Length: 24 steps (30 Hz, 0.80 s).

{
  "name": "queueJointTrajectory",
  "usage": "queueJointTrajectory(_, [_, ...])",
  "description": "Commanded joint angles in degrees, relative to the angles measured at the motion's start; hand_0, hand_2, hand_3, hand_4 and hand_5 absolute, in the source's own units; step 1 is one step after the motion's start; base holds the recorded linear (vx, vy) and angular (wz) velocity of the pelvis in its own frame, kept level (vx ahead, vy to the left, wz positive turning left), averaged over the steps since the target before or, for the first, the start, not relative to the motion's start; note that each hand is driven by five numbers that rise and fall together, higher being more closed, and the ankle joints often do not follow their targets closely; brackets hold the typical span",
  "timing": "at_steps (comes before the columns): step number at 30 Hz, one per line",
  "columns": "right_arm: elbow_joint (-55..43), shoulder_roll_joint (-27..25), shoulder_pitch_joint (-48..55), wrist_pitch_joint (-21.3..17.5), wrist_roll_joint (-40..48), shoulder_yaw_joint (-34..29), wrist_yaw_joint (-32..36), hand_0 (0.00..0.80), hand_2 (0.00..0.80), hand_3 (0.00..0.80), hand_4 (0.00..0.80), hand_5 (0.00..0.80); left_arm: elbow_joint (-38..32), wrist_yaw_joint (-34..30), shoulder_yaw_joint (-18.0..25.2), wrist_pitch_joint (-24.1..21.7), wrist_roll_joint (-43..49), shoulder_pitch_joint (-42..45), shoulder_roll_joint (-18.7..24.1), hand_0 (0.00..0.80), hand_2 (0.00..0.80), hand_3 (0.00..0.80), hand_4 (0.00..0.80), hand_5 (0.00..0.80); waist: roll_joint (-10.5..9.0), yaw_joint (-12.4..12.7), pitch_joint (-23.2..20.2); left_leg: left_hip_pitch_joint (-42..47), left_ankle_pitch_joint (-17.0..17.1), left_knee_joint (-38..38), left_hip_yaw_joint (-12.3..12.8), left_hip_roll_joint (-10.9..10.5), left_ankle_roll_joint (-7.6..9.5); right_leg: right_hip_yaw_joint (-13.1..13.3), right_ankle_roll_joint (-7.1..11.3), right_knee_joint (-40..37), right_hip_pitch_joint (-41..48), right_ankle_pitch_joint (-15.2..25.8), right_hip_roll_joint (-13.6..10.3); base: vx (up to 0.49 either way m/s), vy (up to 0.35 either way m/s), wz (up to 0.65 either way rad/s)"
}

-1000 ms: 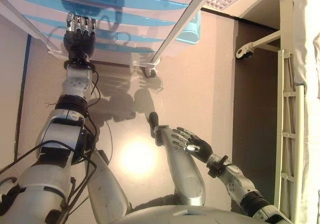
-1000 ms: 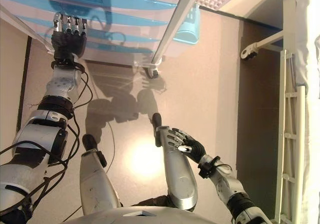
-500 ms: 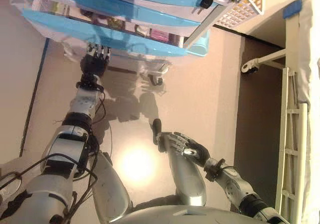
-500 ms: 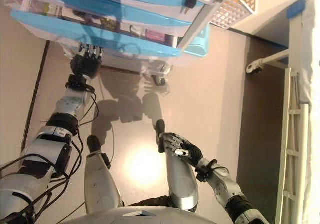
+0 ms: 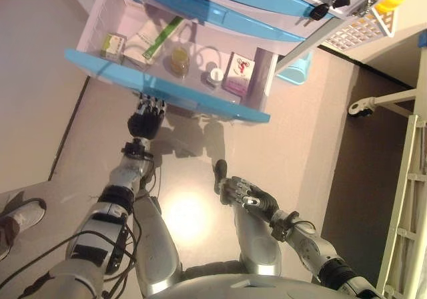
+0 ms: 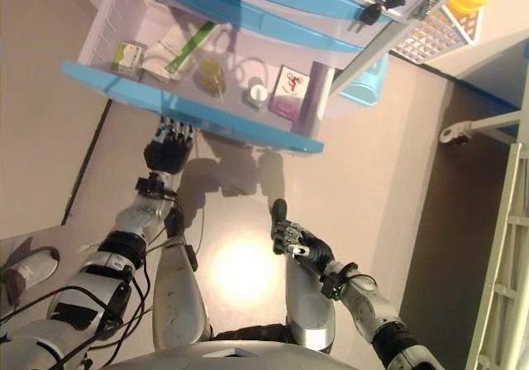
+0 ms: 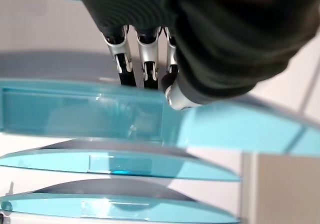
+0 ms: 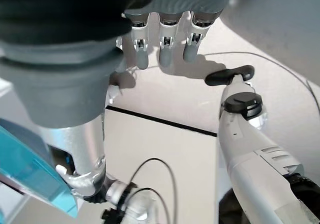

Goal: Open the drawer and pick up the medicine

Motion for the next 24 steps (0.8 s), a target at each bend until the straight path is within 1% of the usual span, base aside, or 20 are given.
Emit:
queueJointTrajectory(1, [-2.9, 1.0, 7.9, 2.9, -2.2, 1.7, -1.0, 0.0, 0.0, 0.0, 0.0, 0.0, -0.6, -3.4, 1.0, -0.2, -0.3, 8.3, -1.0, 0.8, 0.8, 0.8, 0.8, 0.8, -0.97, 1.3, -1.3, -2.8, -6.0, 7.6, 1.1, -5.1, 7.2, -1.7, -1.05, -6.2, 2.5, 4.5, 2.2, -0.012, 0.049, 0.18])
queueJointTrajectory(5, [-3.4, 0.5, 8.1, 3.5, -2.6, 0.5, -0.9, 0.0, 0.0, 0.0, 0.0, 0.0, 1.2, -4.9, 1.5, 0.2, 0.2, 14.0, -3.0, 0.8, 0.8, 0.8, 0.8, 0.8, -0.78, 2.3, -1.3, -2.5, -5.4, 7.2, 0.7, -5.3, 7.24, -2.5, -1.02, -5.7, 2.7, 4.1, 1.7, -0.015, 0.04, 0.14])
queueJointTrajectory(10, [-2.5, 0.2, 8.0, 3.8, -3.3, -0.8, 0.0, 0.0, 0.0, 0.0, 0.0, 0.0, 4.0, -5.4, 3.3, 3.1, 0.3, 18.0, -3.1, 0.8, 0.8, 0.8, 0.8, 0.8, -0.6, 3.3, -1.3, -2.3, -4.9, 6.6, 0.3, -5.5, 7.11, -3.3, -0.88, -5.3, 2.9, 3.9, 1.4, -0.013, 0.034, 0.12])
queueJointTrajectory(16, [-0.4, 0.4, 7.2, 3.2, -4.2, -1.9, 0.7, 0.0, 0.0, 0.0, 0.0, 0.0, 6.0, -3.2, 3.9, 5.4, -1.3, 20.8, -3.6, 0.8, 0.8, 0.8, 0.8, 0.8, -0.04, 4.2, -1.3, -2.7, -4.1, 5.6, -0.1, -6.0, 7.13, -4.0, -0.47, -5.4, 2.1, 4.2, 0.8, -0.012, 0.032, 0.08])
queueJointTrajectory(18, [0.7, 0.8, 6.8, 2.8, -4.2, -2.3, 0.6, 0.0, 0.0, 0.0, 0.0, 0.0, 7.0, -0.2, 4.4, 6.7, -1.1, 21.8, -3.8, 0.8, 0.8, 0.8, 0.8, 0.8, 0.13, 4.5, -1.3, -3.0, -4.0, 5.6, -0.3, -6.3, 7.19, -4.2, -0.41, -5.1, 1.7, 4.2, 0.5, -0.004, 0.023, 0.08])
queueJointTrajectory(19, [1.1, 1.0, 6.7, 2.7, -4.3, -2.5, 0.6, 0.0, 0.0, 0.0, 0.0, 0.0, 7.8, 1.6, 4.6, 7.1, -0.7, 22.1, -4.0, 0.383, 0.383, 0.383, 0.383, 0.383, 0.18, 4.7, -1.3, -3.2, -4.0, 5.8, -0.4, -6.4, 7.19, -4.3, -0.42, -4.8, 1.6, 4.1, 0.4, 0.002, 0.02, 0.1])
queueJointTrajectory(20, [1.3, 1.1, 6.6, 2.7, -4.3, -2.5, 0.6, 0.0, 0.0, 0.0, 0.0, 0.0, 8.1, 2.3, 4.6, 7.2, -0.6, 22.1, -4.0, 0.0, 0.0, 0.0, 0.0, 0.0, 0.19, 4.7, -1.3, -3.3, -4.0, 5.9, -0.5, -6.4, 7.19, -4.4, -0.43, -4.7, 1.5, 4.0, 0.4, 0.007, 0.026, 0.09])
queueJointTrajectory(21, [1.9, 1.3, 6.4, 2.5, -4.2, -2.6, 0.5, 0.0, 0.0, 0.0, 0.0, 0.0, 9.0, 4.7, 4.8, 7.7, -0.4, 22.1, -4.1, 0.0, 0.0, 0.0, 0.0, 0.0, 0.25, 4.8, -1.3, -3.6, -4.1, 6.1, -0.6, -6.5, 7.18, -4.5, -0.43, -4.4, 1.2, 3.9, 0.2, 0.007, 0.031, 0.09])
queueJointTrajectory(24, [4.0, 1.8, 6.0, 1.9, -3.9, -3.3, 1.1, 0.0, 0.0, 0.0, 0.0, 0.0, 12.0, 8.9, 5.9, 7.2, 0.2, 21.3, -3.9, 0.0, 0.0, 0.0, 0.0, 0.0, 0.25, 4.7, -1.3, -3.8, -4.3, 6.7, -0.7, -6.6, 7.26, -4.4, -0.41, -3.7, 1.0, 3.5, 0.1, 0.01, 0.037, 0.09])
